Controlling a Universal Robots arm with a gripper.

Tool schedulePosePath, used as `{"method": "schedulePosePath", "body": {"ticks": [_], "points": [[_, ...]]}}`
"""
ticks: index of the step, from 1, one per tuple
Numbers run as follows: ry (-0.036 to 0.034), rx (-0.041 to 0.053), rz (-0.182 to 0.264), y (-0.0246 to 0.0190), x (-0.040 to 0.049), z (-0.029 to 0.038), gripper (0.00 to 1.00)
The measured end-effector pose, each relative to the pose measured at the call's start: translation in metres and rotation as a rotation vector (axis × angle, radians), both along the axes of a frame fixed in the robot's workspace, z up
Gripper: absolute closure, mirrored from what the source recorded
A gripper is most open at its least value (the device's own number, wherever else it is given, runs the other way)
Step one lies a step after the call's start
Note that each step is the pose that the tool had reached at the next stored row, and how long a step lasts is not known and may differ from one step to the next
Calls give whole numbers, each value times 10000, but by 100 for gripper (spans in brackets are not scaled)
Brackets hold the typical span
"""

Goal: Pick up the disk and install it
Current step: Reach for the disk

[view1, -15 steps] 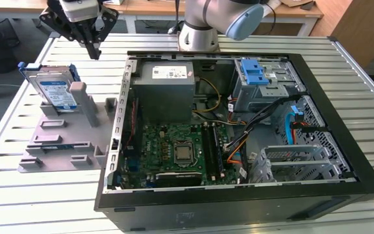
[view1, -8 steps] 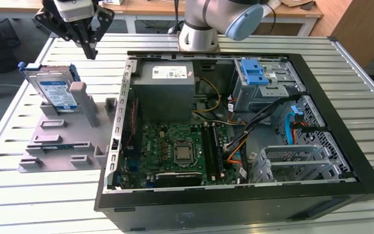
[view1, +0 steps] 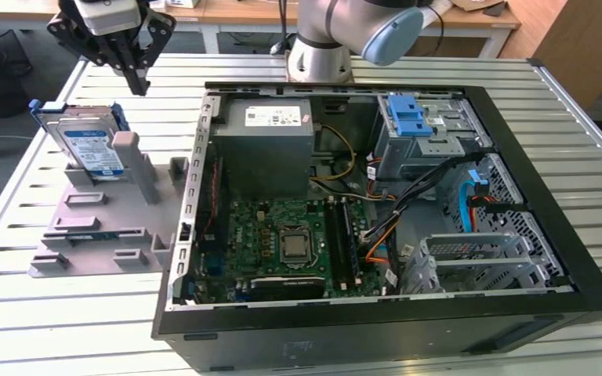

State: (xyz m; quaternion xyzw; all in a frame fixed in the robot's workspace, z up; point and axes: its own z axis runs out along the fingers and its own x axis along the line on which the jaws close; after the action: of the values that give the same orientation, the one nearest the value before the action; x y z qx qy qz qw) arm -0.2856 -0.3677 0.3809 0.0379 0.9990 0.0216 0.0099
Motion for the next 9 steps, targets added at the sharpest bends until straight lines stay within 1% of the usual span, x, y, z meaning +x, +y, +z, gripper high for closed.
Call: {"method": "schedulePosePath", "body": {"ticks": [9], "points": [[0,0,0,7,-92,-6,89]]}}
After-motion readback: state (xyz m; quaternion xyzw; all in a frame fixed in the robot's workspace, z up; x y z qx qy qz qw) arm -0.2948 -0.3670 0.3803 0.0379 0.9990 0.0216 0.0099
